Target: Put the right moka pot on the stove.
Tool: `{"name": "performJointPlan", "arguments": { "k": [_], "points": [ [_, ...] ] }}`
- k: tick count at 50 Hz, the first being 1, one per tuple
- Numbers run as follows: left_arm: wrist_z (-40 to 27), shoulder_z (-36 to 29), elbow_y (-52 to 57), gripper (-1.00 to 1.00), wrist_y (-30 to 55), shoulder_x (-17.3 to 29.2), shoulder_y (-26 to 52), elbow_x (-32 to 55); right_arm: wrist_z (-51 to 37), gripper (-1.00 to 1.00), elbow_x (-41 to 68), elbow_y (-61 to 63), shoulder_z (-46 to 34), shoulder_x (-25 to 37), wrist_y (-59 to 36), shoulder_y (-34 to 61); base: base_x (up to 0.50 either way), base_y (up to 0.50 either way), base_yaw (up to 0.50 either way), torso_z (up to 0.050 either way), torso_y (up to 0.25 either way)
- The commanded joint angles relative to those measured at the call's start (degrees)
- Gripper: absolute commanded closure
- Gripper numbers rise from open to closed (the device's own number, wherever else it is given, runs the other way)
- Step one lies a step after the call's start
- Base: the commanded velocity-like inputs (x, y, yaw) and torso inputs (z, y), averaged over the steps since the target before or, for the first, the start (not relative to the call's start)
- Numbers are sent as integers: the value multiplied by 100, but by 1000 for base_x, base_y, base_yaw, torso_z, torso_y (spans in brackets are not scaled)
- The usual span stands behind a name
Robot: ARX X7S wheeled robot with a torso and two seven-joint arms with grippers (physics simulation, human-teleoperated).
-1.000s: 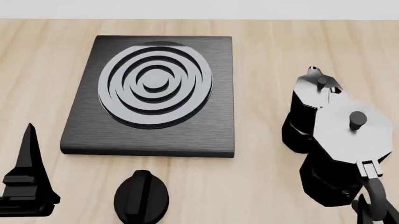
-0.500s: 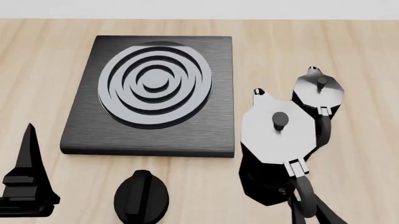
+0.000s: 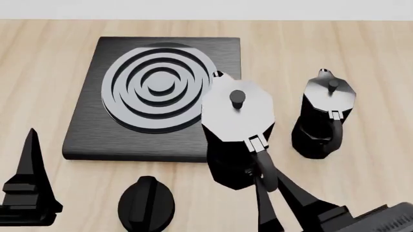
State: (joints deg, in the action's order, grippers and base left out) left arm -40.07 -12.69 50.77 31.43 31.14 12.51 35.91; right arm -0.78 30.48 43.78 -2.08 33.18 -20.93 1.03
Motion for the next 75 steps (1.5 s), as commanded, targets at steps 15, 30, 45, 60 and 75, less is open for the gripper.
{"name": "performJointPlan", "arguments": {
  "k": [15,30,45,60,75],
  "points": [
    [-14,-40,7,-100,-45,39,8,10,-257,100,455,-335,-671,-261,-1489,2229,0,0,0,0,1],
    [4,-44,-13,-100,-111,52,-28,43,-225,100,341,-999,-1188,-652,-1808,3246,0,0,0,0,1],
    [-4,-48,-24,-100,-93,71,14,129,-109,100,79,-1804,-1585,-1024,-1713,3806,0,0,0,1,1],
    [34,-60,-50,-100,-179,88,-30,146,35,100,-217,-2596,-1967,-1406,-1403,4170,0,0,0,0,1],
    [24,-48,-31,-100,-214,110,-28,197,202,100,-512,-3685,-2270,-1822,-985,4578,0,0,0,1,1]
  ]
}}
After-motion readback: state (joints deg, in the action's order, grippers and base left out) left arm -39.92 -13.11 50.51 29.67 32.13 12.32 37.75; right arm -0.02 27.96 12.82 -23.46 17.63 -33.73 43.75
